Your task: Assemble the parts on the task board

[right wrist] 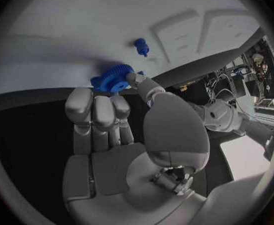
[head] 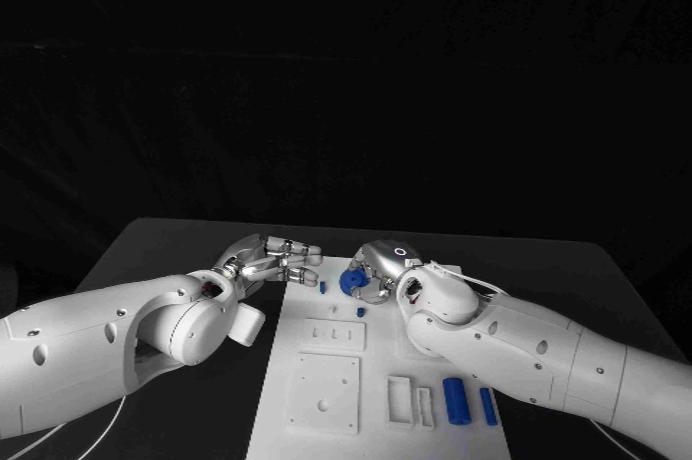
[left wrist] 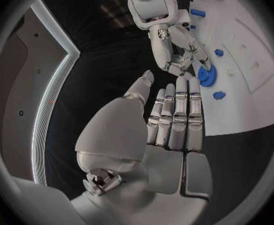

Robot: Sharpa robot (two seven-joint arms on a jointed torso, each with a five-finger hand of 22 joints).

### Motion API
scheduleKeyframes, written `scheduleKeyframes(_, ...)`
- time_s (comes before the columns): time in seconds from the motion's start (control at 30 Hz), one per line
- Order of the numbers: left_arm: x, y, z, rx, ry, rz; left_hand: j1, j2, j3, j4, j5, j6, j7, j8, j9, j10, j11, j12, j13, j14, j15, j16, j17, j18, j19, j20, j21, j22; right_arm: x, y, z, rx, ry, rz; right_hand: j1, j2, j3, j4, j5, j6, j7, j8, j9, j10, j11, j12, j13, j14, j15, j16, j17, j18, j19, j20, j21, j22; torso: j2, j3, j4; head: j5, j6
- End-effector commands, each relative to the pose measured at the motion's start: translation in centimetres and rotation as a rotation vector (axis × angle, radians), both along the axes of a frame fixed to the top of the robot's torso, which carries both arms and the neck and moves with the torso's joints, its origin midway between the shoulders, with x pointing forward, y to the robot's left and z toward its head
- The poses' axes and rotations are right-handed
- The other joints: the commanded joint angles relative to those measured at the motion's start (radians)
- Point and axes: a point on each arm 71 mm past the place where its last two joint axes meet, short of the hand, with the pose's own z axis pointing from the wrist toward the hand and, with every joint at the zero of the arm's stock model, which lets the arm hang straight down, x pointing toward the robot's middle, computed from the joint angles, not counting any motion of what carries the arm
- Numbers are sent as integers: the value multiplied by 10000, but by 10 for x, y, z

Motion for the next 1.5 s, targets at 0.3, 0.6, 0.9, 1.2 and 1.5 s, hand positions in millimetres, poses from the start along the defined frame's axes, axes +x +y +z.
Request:
scheduleKeyframes(0.3,0,-2,2,-61,-57,-96,-57,1,0,80,-42,-68,6,-18,-11,-57,-24,-61,6,36,7,-14,-4,109,-14,18,27,-10,1,0,-11,-224,460,77,-187,-44,-462,613,-312,465,-120,12,-5,-110,54,-141,-118,44,-34,-129,-61,-86,48,-38,-244,1108,-1,-3,4,12,-33)
scheduleKeyframes(0.6,0,-1,2,-61,-61,-84,-57,1,0,80,-42,-68,6,-18,-11,-57,-24,-61,6,36,7,-14,-4,109,-14,18,27,-10,3,-3,-12,-53,433,-34,-203,-1,-1352,1431,-1676,20,-25,17,-15,-131,125,-205,-211,43,47,-189,-109,-64,93,26,-395,1099,-6,-2,-6,7,-24)
scheduleKeyframes(0.9,1,0,2,-44,-69,-14,-105,-8,-18,150,-24,-76,9,-19,-12,-66,-20,-61,7,39,11,-10,-4,107,-8,23,34,-33,2,-7,-8,445,172,-80,-1269,-254,-603,2948,-3273,-81,-39,19,-11,-123,140,-178,-248,44,54,-166,-113,-55,137,42,-456,1102,-6,8,11,9,-4)
scheduleKeyframes(1.2,2,2,2,-33,-87,48,-79,-16,-12,144,-23,-78,9,-17,-12,-73,-19,-61,7,37,11,-12,-5,110,-3,22,30,-41,-2,-18,2,1416,-625,19,-904,-356,-1086,2871,-3135,-87,-38,19,-11,-70,141,-58,-197,50,52,-82,-111,-63,191,41,-249,1145,-13,22,-24,28,26)
scheduleKeyframes(1.5,2,5,2,-32,-118,107,-59,-22,-7,140,-27,-83,11,-19,-12,-72,-20,-61,7,40,9,-12,-5,111,0,21,26,-48,-6,-38,21,2340,-1117,119,-463,-329,-1574,2758,-2907,-106,-27,20,-11,-45,146,-11,-170,45,55,-45,-133,-63,195,45,-151,1159,-30,36,-33,-6,75)
